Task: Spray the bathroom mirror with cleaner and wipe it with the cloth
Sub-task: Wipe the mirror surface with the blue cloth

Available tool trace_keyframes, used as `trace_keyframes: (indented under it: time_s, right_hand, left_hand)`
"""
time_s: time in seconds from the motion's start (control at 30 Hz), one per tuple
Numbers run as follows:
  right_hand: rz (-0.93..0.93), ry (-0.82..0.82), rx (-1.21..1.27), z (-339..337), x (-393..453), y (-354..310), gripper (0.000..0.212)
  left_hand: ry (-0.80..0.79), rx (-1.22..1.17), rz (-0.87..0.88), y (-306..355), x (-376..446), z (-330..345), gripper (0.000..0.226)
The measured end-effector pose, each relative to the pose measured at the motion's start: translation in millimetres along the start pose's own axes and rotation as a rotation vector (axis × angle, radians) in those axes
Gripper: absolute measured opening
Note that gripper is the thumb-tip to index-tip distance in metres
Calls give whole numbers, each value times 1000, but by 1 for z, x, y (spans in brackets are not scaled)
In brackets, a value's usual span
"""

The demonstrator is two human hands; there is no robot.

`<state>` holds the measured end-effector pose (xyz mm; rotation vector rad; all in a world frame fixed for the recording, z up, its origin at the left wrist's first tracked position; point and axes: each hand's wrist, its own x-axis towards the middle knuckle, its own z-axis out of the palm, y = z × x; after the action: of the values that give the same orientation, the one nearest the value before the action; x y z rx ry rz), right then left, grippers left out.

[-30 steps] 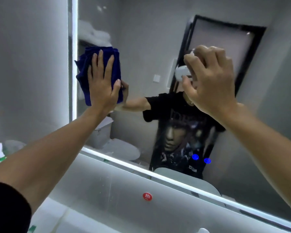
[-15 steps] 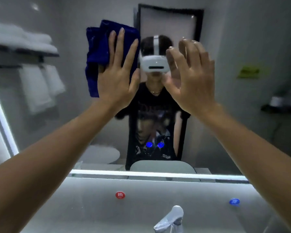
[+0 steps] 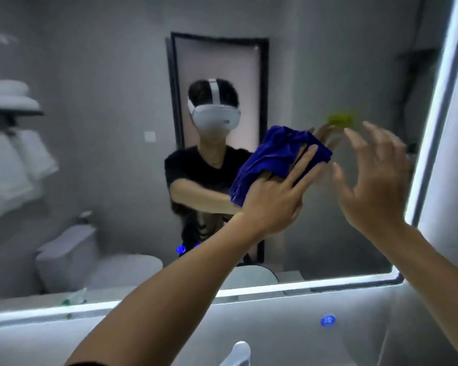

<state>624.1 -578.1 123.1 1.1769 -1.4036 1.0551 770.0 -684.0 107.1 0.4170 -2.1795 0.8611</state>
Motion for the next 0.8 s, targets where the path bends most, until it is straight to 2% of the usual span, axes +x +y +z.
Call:
trace_keyframes:
  time_s: [0.13,0.3,0.57,0.8]
  right_hand:
    - [-36,-23,91,8,-11,-32,48]
    - [-50,5,208,27,-19,-89,48]
    - [-157,-11,340,53,-29,-174,43]
    - [-243,-43,419,62,-37,-245,44]
  left_hand:
    - [-52,32,7,-23,-14,-17,62]
    - [37,144,-92,-64,-67,-36,58]
    - [121,277,-292,-144,-170,-66,65]
    - [209,278,-420,-202,-266,-76,52]
